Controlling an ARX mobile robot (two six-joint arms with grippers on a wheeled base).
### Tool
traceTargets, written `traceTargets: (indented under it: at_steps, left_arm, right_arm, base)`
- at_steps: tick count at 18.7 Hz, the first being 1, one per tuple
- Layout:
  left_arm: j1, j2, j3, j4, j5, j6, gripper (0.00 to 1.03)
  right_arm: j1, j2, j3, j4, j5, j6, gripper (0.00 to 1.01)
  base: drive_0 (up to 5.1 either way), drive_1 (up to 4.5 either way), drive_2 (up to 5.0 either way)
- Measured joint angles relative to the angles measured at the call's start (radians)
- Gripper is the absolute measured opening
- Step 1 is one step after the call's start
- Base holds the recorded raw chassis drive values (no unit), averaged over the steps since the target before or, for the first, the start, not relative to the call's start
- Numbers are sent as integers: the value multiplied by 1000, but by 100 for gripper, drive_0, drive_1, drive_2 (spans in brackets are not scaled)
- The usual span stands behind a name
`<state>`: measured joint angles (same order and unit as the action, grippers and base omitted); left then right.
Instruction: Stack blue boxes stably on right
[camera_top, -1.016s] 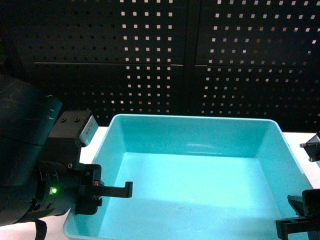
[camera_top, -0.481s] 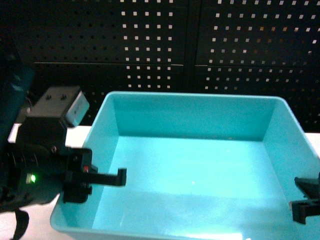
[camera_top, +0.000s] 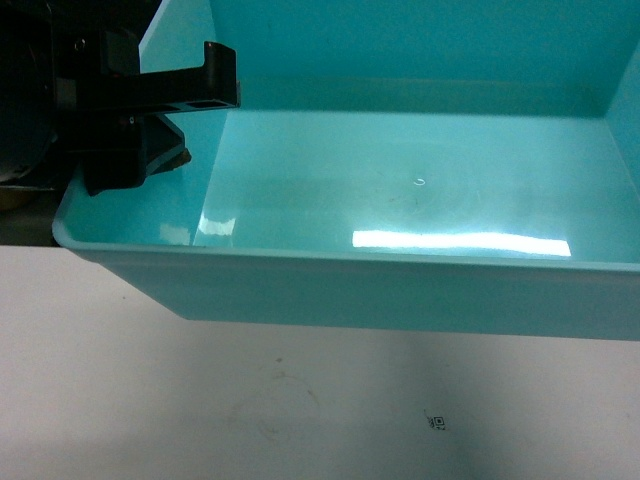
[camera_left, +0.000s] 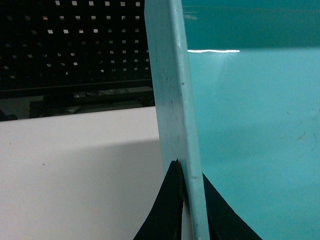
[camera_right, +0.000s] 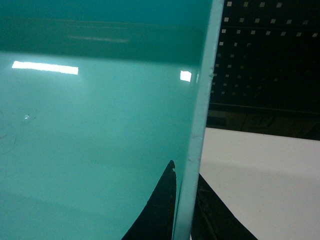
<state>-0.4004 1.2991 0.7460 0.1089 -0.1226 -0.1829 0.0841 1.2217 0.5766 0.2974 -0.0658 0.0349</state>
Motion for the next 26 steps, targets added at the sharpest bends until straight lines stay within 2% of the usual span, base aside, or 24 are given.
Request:
traceTargets:
  at_steps: [3, 6, 12, 26]
  left_arm:
    - [3, -6, -32, 11, 3, -25, 2]
    - [3, -22, -56, 61, 2, -12, 2]
    - [3, -28, -56, 63, 2, -11, 2]
    - [3, -29, -56, 64, 3, -6, 2]
  right_arm:
    - [-7, -13, -7, -16, -17, 0, 7]
    - [-9, -28, -18, 3, -11, -1, 7]
    - [-9, -33, -18, 4, -11, -1, 7]
    - [-9, -33, -18, 5, -11, -1, 7]
  base:
    - [0, 0, 0]
    - [0, 0, 0]
    - [-31, -31, -31]
    - [-172, -172, -172]
